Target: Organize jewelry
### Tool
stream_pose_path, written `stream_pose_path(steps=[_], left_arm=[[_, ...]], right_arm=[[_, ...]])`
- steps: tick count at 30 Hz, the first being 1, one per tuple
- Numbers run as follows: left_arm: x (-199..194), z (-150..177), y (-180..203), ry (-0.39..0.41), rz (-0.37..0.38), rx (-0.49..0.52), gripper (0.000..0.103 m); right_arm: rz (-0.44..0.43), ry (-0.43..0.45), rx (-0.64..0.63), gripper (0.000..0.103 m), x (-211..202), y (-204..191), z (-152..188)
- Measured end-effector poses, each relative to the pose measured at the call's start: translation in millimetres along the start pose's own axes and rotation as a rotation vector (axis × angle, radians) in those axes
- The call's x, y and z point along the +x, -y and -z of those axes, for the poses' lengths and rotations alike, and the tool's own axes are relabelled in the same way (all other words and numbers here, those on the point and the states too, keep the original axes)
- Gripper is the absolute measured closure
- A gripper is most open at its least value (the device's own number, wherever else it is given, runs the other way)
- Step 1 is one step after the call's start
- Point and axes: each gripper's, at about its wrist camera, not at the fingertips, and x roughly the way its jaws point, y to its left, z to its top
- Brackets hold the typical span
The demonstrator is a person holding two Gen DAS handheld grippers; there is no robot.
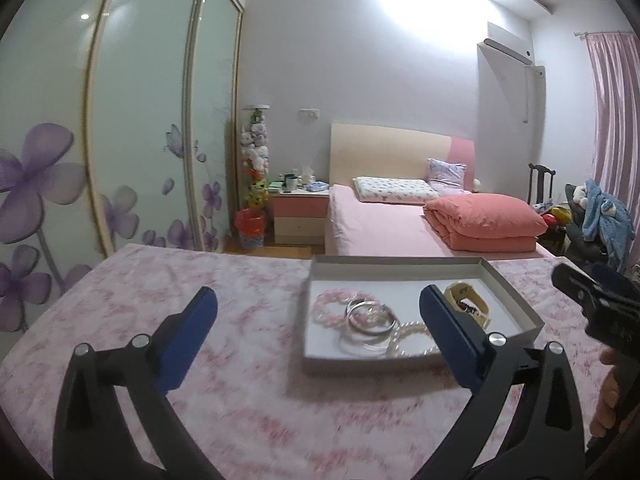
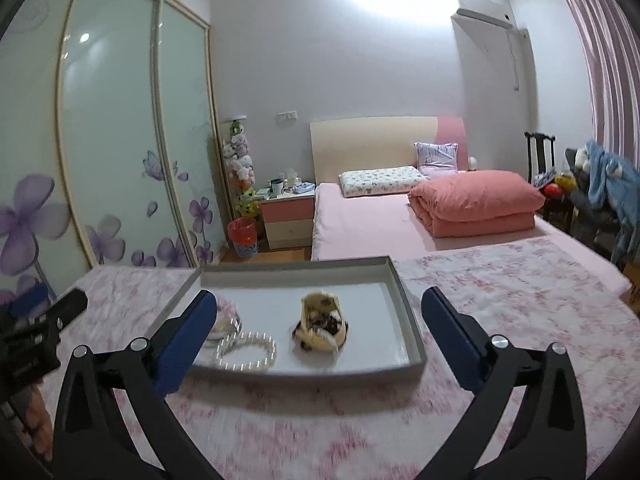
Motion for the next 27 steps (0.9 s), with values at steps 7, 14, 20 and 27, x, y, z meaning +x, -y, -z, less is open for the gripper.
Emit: stream_pose_path(steps=[7,14,20,27], left_arm=[[-40,19,-7,0.015,-0.021,0.009,0.004],[-60,35,-2,0.020,-0.031,0.053,0.004],[-68,42,-6,0.012,-0.017,0.016,0.004],[-71,44,-8,0.024,-0.018,0.000,0.004]], right_arm=[[0.047,0.015,-0.108,0.002,-39,-19,22],[0.043,-0.002,-0.114,0.002,-55,-24,39],[0.056,-0.011,-0.108,0.002,-59,-23,51],[0.065,0.033,-0.090,0.002,-68,-21,55]])
